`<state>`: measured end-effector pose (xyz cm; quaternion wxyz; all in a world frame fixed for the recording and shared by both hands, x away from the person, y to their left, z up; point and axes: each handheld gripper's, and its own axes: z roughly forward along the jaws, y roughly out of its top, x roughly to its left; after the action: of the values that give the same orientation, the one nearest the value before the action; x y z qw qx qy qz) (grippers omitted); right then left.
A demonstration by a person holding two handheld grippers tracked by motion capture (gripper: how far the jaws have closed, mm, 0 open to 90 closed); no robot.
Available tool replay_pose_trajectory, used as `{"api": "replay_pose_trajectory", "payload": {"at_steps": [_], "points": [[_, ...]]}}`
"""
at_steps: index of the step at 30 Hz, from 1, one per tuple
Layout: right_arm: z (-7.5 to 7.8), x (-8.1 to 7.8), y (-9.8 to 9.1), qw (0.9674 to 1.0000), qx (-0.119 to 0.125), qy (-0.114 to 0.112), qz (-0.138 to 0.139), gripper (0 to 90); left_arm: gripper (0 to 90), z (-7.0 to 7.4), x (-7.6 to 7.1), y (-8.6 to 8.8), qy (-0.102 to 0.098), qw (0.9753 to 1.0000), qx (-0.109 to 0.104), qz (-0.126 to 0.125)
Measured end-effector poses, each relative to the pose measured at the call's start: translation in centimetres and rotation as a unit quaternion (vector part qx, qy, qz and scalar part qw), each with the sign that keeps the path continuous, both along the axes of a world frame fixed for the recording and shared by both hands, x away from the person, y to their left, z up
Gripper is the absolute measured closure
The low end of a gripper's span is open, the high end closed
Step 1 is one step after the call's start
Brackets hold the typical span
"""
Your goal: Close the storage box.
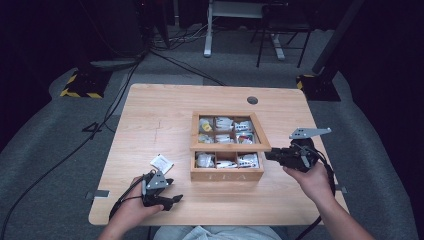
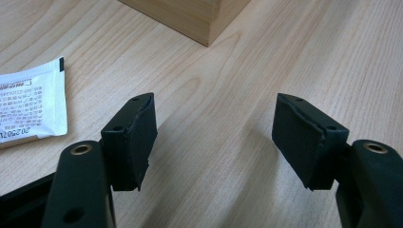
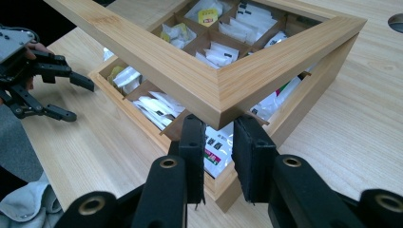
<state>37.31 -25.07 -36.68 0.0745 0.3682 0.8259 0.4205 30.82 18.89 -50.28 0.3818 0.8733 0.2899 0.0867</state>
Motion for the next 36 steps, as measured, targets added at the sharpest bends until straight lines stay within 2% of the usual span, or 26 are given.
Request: {"api": "replay_pose_trajectory", "payload": {"at_steps": [16,36], "points": [[-1.5,-0.4,0.3,0.9992,-0.030,0.021,0.014,73.8,32.2,0.0,0.0,0.0,-0.001,1.0000,0.003,0.000],[-3.6,-0.3,0.8,0.9960,-0.062,0.057,0.029,73.0,32.0,0.0,0.0,-0.1,-0.002,1.0000,0.003,0.000]]}}
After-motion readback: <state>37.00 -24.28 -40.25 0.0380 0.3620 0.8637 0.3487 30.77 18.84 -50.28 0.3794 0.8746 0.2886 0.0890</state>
